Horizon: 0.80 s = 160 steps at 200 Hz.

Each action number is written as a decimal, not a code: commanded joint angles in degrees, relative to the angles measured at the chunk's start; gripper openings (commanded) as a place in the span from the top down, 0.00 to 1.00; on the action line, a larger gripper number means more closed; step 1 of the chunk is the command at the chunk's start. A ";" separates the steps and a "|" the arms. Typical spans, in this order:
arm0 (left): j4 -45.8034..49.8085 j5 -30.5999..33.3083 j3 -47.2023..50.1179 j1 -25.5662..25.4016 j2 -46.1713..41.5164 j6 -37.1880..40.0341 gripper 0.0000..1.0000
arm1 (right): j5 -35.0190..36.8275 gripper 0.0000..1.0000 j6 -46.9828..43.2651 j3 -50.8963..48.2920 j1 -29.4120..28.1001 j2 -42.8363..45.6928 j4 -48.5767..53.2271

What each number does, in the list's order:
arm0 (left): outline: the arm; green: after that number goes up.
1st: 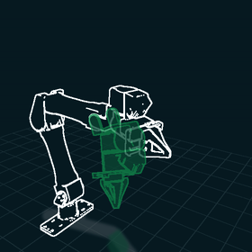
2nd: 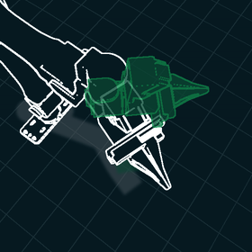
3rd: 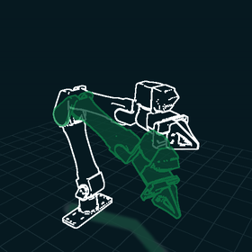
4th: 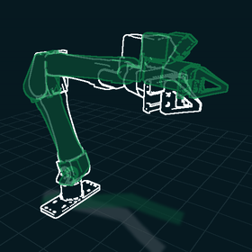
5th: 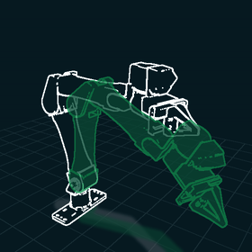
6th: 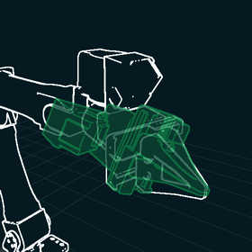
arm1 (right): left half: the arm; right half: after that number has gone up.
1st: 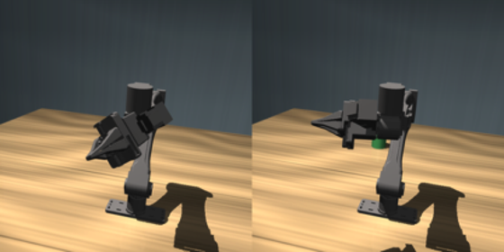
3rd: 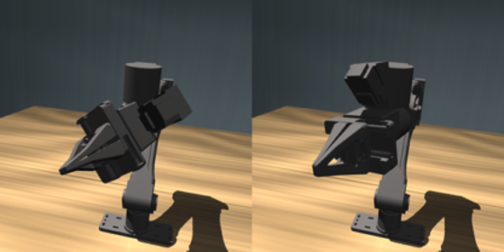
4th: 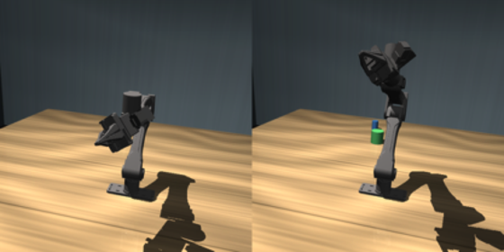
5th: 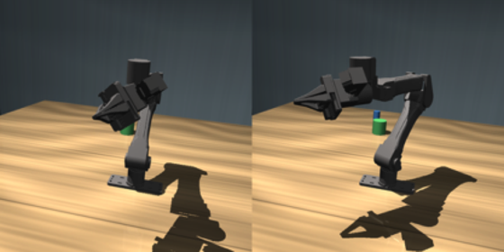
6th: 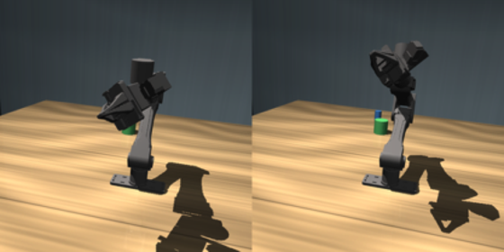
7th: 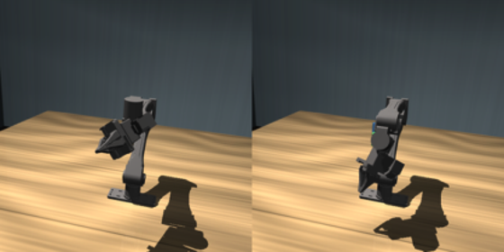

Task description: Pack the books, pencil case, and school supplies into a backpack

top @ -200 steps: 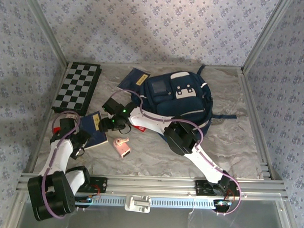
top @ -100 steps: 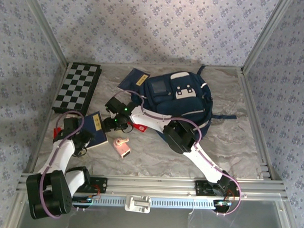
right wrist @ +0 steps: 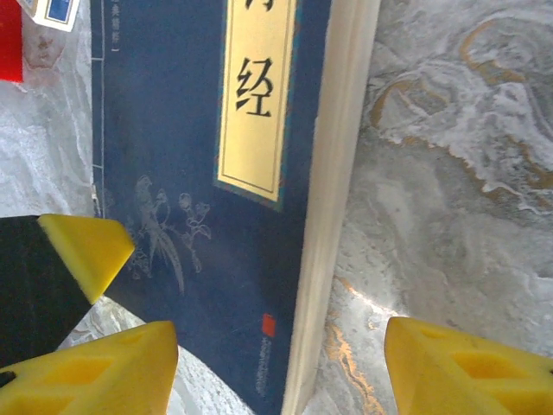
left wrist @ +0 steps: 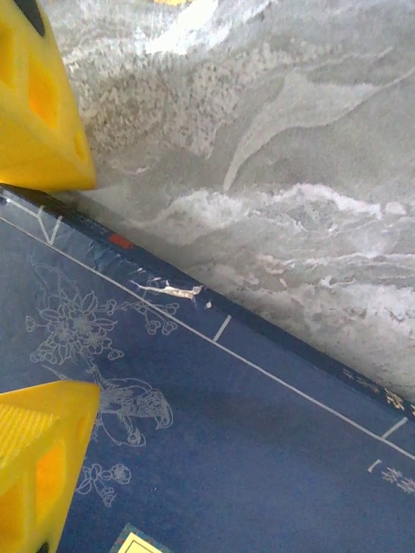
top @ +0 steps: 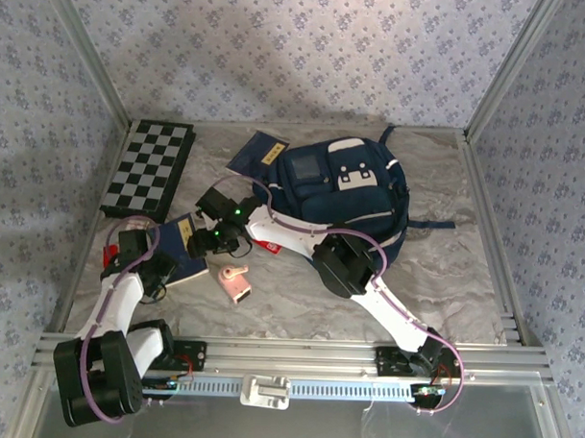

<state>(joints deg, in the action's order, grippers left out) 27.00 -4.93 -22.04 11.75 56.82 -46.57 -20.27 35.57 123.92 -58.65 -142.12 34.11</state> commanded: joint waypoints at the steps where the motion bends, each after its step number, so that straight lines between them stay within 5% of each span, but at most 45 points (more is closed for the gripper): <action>1: -7.24 -13.74 2.05 -0.92 1.98 -0.21 0.43 | -1.95 0.36 0.02 2.11 -0.12 -0.75 0.61; 78: -4.70 -10.37 2.39 -0.57 0.87 0.30 0.46 | 1.11 0.36 -0.02 2.29 1.56 -1.42 2.96; 160: -11.05 -16.96 3.46 -1.94 1.50 -2.59 0.50 | -4.71 0.38 0.00 4.86 1.00 -6.12 -1.00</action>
<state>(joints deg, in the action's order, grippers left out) 25.30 -6.48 -21.17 11.92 56.40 -46.63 -22.20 35.57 127.09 -56.60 -145.36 34.13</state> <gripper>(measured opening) 0.511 0.636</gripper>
